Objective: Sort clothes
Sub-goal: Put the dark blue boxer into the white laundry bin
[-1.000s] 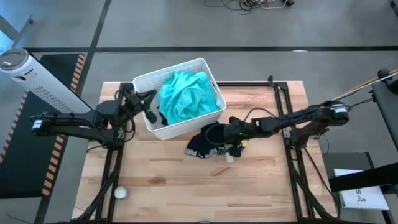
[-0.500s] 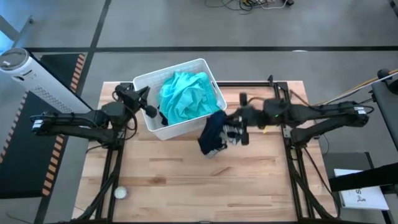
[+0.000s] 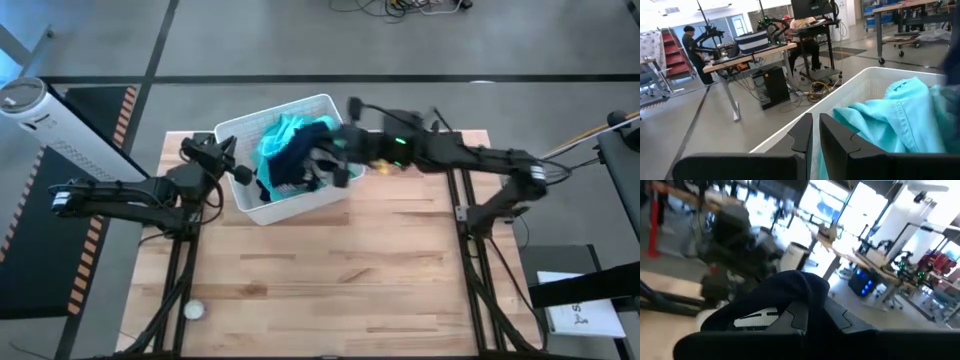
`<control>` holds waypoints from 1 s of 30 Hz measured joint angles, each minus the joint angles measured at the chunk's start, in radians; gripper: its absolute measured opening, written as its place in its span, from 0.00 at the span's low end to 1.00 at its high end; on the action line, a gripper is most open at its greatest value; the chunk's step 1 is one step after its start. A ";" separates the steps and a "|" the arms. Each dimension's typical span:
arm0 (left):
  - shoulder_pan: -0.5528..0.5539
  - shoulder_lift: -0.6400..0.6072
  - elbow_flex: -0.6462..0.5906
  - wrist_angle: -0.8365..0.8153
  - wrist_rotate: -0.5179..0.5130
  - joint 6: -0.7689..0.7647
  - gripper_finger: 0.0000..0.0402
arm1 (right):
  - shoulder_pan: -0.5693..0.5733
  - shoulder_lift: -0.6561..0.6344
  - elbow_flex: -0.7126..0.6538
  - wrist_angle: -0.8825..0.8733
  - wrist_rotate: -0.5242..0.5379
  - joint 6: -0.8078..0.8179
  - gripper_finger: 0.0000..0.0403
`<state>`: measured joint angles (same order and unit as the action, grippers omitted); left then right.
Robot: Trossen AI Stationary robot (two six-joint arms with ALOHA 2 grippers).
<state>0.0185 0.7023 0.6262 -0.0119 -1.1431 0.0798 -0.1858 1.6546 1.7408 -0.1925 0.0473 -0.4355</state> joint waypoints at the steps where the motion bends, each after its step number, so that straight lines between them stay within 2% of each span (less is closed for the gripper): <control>1: 0.000 -0.006 0.000 0.007 0.000 0.011 0.05 | -0.020 0.041 0.039 -0.030 -0.016 0.000 0.00; 11: -0.004 -0.062 0.000 0.020 0.061 0.016 0.05 | -0.196 0.426 0.378 -0.378 -0.178 0.051 0.00; 19: -0.004 -0.066 0.000 0.019 0.071 0.016 0.05 | -0.259 0.705 0.608 -0.585 -0.258 0.127 0.00; 25: -0.004 -0.067 0.000 0.011 0.070 0.016 0.05 | -0.261 0.794 0.610 -0.671 -0.267 0.124 0.00; 30: -0.004 -0.067 0.000 0.010 0.054 0.016 0.05 | -0.260 0.804 0.609 -0.757 -0.266 0.097 0.00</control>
<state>0.0147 0.6355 0.6262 -0.0019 -1.0892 0.0961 -0.4458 2.4588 2.3500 -0.9491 -0.2191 -0.3385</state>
